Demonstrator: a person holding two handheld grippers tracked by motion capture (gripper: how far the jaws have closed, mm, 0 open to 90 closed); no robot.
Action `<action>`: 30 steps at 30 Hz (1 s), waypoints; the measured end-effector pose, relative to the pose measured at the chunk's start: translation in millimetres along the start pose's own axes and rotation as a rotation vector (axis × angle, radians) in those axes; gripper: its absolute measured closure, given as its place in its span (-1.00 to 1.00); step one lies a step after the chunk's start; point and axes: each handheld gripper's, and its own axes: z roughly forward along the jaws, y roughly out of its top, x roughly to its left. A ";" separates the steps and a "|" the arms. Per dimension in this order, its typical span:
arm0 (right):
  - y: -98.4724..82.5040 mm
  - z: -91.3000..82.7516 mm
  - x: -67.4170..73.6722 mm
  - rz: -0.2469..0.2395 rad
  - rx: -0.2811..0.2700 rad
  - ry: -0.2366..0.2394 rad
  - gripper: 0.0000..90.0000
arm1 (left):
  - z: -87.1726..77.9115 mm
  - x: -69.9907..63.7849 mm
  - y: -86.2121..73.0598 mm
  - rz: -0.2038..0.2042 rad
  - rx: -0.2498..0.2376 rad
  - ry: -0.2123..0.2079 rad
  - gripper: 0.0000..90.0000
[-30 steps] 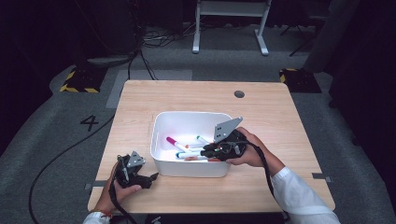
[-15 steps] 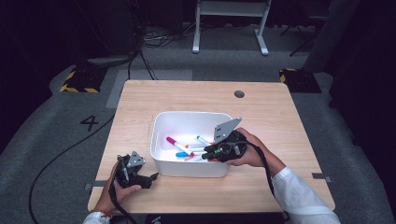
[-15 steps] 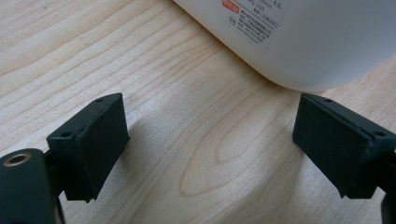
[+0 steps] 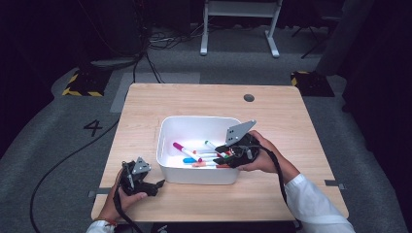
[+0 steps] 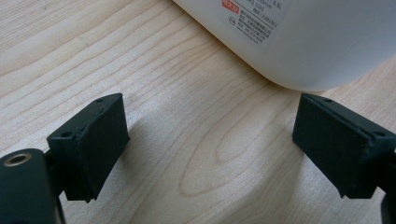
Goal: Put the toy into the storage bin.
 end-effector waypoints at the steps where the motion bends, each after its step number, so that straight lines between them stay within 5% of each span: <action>1: -0.3 -0.9 -0.3 -0.001 -0.002 -0.007 0.26 | 0.1 0.1 0.0 0.003 -0.002 0.003 -0.77; 15: -8.8 -24.2 -2.9 0.050 -0.025 -0.101 -0.21 | 0.2 0.1 0.1 0.001 -0.004 0.005 -0.77; 30: -38.2 -60.7 -10.7 0.111 -0.076 -0.236 -0.40 | 0.2 0.1 0.1 0.000 -0.002 0.004 -0.77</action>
